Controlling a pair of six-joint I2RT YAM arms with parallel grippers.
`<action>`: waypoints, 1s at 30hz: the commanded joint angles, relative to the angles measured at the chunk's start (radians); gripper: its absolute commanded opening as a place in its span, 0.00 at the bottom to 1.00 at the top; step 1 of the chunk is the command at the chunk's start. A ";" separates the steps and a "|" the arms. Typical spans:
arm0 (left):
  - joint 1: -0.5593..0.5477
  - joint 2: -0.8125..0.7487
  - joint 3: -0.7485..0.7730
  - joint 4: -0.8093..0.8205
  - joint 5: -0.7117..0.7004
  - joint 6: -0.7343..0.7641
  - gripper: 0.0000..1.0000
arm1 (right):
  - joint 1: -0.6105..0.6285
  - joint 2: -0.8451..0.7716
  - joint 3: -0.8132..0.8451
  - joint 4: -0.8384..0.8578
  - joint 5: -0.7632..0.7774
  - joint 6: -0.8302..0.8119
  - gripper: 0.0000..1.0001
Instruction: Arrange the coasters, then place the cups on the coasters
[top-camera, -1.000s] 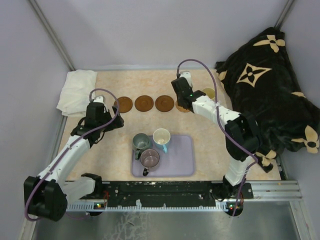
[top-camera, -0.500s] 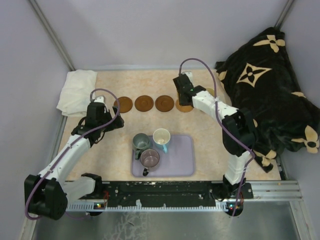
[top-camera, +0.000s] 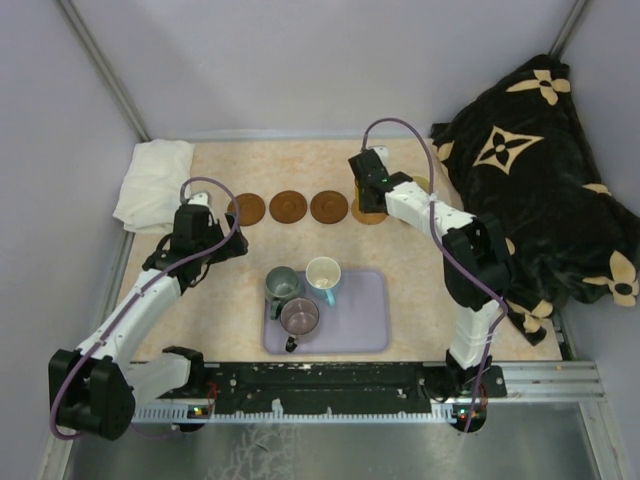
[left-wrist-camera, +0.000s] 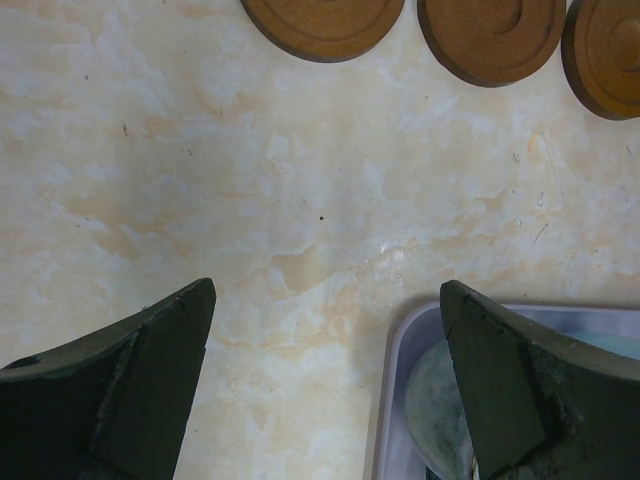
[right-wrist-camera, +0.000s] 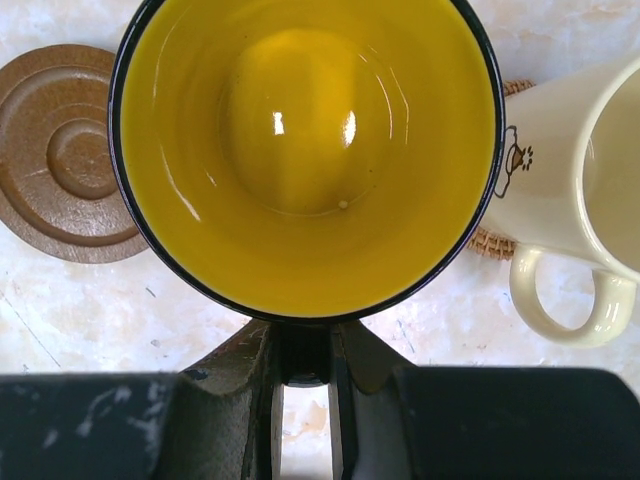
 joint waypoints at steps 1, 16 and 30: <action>0.002 -0.006 0.027 -0.002 -0.003 0.012 0.99 | -0.007 -0.017 0.001 0.078 0.016 0.021 0.00; 0.002 0.001 0.030 -0.001 0.000 0.011 0.99 | -0.007 -0.009 -0.037 0.096 0.029 0.043 0.00; 0.002 0.001 0.031 -0.001 0.005 0.011 0.99 | -0.006 0.020 -0.038 0.116 0.044 0.056 0.00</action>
